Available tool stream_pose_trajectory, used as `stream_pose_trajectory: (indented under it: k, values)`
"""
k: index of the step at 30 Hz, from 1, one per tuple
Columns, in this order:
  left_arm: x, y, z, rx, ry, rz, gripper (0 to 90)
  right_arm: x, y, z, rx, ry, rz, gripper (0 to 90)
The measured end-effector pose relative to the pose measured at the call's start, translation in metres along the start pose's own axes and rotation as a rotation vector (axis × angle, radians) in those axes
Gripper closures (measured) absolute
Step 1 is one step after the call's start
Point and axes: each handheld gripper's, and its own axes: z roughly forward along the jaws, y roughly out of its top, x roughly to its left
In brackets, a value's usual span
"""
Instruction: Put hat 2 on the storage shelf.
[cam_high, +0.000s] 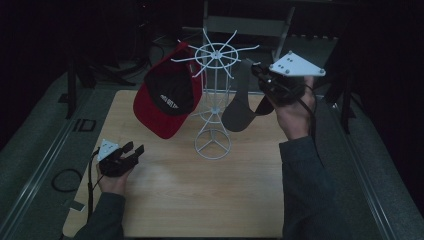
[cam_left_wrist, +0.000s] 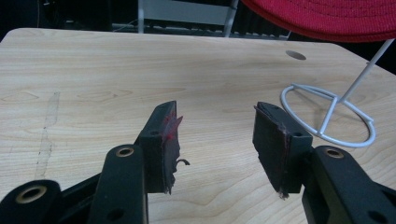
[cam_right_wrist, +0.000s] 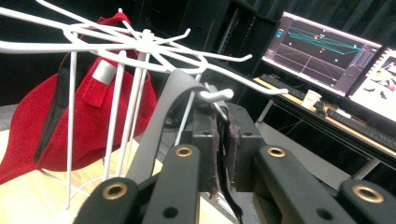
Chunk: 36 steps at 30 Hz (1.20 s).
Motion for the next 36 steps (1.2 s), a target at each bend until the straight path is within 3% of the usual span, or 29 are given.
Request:
stream_pose_trajectory:
  k: [9,22,36]
  values:
    - [0.000,0.000,0.000,-0.001,0.000,-0.001,51.0,-0.007,-0.008,-0.006,-0.013,-0.036,0.018,68.1]
    - [-0.001,0.000,0.000,-0.001,0.001,0.001,51.0,-0.010,-0.026,-0.020,-0.018,-0.040,0.057,51.9]
    - [-0.001,0.000,0.000,-0.001,0.003,0.000,50.9,-0.010,-0.048,-0.031,0.001,-0.052,0.080,43.9]
